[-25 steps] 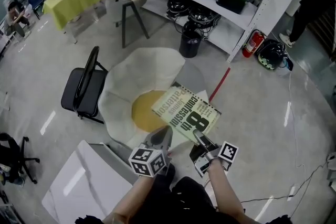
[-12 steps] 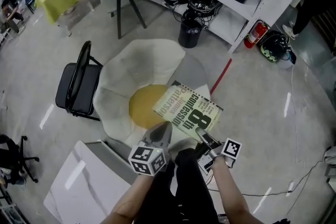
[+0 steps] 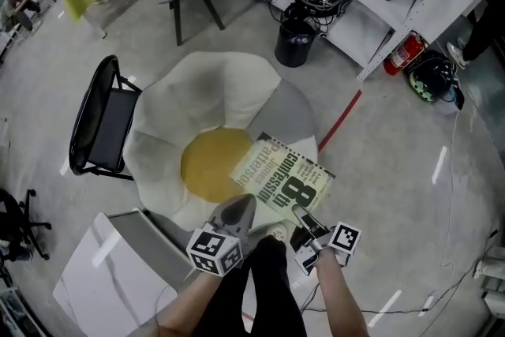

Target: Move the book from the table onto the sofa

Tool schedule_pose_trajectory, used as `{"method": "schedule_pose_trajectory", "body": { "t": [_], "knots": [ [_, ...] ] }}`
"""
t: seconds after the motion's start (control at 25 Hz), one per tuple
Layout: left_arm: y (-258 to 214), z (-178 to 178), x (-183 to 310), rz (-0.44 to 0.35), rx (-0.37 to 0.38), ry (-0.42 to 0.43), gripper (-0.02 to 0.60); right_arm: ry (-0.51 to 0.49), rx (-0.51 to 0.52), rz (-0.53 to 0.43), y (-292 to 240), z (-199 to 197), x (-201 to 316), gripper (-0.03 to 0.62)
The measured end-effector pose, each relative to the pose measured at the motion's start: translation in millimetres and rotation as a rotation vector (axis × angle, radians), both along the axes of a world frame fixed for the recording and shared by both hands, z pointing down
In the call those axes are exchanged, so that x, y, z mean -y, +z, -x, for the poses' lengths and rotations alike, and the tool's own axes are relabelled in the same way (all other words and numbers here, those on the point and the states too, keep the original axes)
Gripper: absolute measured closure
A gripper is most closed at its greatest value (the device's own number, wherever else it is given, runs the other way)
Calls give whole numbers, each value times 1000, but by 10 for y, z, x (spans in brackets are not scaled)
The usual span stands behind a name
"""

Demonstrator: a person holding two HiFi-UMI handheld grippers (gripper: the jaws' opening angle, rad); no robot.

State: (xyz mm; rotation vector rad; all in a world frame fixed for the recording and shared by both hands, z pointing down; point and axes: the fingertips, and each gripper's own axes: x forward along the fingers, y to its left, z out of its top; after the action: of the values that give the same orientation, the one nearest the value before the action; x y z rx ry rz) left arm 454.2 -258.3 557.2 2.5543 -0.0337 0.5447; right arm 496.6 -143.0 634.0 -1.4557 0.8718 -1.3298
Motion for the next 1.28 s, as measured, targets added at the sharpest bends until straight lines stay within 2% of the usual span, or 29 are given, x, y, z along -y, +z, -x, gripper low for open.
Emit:
{"method": "schedule_pose_trajectory", "body": {
  "t": [0.2,0.36,0.56,0.92,1.12,1.28],
  "knots": [
    [488,-336,-73,14,10,-14,571,-72,-29,30,553,-260,38,424],
    [930,-591,-109,23,21,-21,572,-116,-13,37,1048,-457,125,424],
    [1488,-758,-115,35,40,-31,571,-151,-2,57,1642,-587,183,424],
    [2332,-836,-55,48,73,-30,571,-230,-33,166,2530,-729,93,424],
    [2551,-859,-69,64,81,-8,571,-277,-58,263,2913,-814,-27,424],
    [2682,-826,-57,67,93,5,571,-264,-75,275,3059,-875,17,422]
  ]
}}
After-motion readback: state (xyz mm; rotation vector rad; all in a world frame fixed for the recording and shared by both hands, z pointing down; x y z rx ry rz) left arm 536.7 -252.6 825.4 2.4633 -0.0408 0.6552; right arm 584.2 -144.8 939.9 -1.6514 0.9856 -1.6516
